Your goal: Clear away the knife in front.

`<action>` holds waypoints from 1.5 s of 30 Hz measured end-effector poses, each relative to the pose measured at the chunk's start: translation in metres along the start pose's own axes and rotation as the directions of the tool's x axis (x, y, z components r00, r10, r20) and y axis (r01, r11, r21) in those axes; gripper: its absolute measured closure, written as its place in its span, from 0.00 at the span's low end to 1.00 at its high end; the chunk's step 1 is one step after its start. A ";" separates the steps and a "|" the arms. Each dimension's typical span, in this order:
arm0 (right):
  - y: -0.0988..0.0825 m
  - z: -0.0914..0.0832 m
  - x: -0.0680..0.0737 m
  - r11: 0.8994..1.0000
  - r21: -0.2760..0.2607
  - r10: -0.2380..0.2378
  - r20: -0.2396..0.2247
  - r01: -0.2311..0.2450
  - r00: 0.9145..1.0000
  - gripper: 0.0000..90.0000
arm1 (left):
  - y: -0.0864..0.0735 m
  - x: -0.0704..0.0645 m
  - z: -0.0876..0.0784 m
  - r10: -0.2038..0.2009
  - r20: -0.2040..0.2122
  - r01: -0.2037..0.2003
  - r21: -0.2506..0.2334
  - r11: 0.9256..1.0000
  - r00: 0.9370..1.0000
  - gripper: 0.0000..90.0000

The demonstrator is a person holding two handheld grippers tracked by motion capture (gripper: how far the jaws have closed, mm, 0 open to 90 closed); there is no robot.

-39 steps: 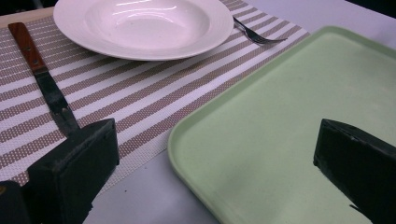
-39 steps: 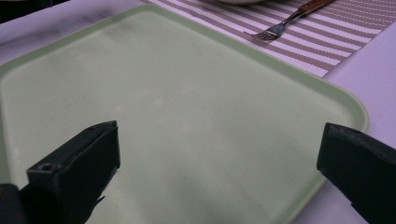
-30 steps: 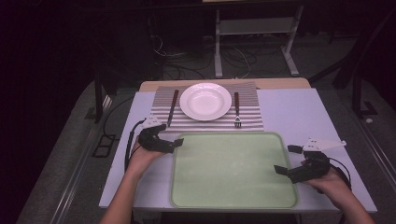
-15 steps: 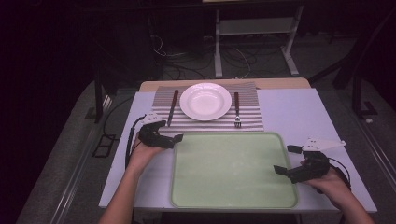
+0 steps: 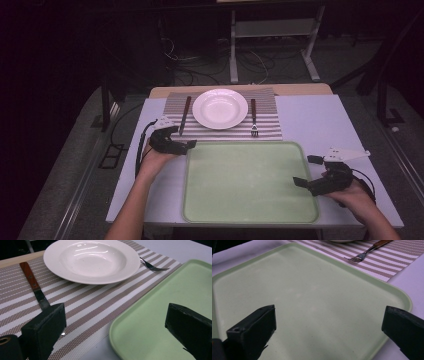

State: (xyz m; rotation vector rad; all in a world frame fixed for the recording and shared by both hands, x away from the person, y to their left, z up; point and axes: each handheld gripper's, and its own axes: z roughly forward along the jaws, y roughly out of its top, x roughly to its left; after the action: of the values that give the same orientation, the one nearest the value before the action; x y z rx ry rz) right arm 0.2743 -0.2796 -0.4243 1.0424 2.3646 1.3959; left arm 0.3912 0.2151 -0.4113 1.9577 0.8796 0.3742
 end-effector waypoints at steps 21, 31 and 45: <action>0.000 0.001 0.001 1.000 0.008 -0.002 0.002 0.002 1.000 0.00 | 0.009 0.013 0.009 0.008 -0.018 -0.008 -0.004 1.000 1.000 0.20; 0.000 0.001 0.001 1.000 0.008 0.000 0.003 0.000 1.000 0.00 | 0.012 0.022 0.016 0.006 -0.027 -0.006 0.003 1.000 1.000 0.33; 0.000 0.002 0.002 1.000 0.010 0.000 0.001 0.000 1.000 0.00 | 0.016 0.032 0.029 0.013 -0.051 -0.012 0.013 1.000 0.999 0.64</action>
State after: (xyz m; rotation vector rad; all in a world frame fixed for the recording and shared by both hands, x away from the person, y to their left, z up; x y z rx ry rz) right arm 0.2740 -0.2773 -0.4253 1.0456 2.3733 1.3850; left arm 0.4374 0.2148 -0.4154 1.9737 0.9052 0.4288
